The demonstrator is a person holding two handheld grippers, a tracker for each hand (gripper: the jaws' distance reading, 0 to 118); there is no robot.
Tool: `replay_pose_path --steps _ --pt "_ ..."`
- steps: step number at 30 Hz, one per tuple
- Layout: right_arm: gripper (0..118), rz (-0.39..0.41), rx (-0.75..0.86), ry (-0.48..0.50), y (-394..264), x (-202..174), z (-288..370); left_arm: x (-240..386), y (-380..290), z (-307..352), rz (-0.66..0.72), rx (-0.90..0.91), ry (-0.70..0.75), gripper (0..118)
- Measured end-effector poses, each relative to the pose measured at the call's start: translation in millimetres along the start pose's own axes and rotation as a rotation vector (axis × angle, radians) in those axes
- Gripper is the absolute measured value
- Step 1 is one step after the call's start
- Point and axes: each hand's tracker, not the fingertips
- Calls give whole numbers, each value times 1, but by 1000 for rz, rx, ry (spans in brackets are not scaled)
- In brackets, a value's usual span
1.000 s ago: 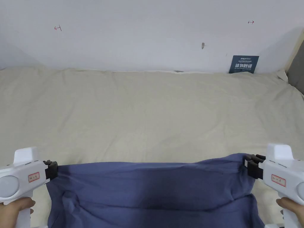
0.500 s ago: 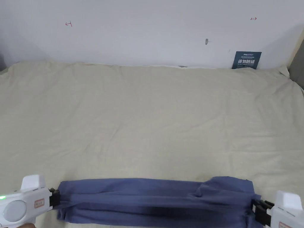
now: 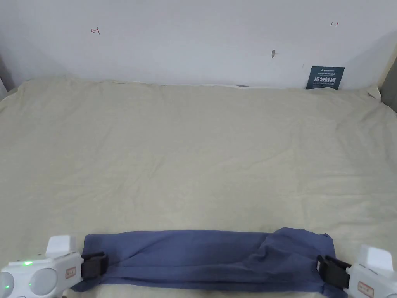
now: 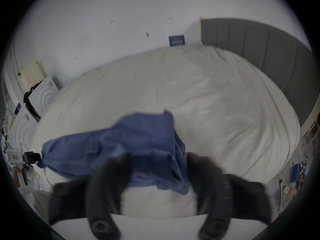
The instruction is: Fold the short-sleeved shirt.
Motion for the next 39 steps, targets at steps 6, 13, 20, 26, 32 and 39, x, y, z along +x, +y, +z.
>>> replay_pose_path --steps 6,13,20,26,32,39 --pt "98 63 285 36 55 -47 62 34 45 65 10 319 -76 113" --pt "98 164 571 20 83 -113 114 100 80 113 -108 717 -25 113" --pt "28 247 707 -28 78 -142 131 128 74 116 -127 839 -14 33" --pt "1 270 723 -17 73 -147 132 132 69 117 -170 831 -33 0" --pt "2 268 718 -16 72 -145 127 124 68 116 -149 801 -43 0" --pt "2 283 698 -23 74 -144 118 52 68 78 137 476 -333 0"
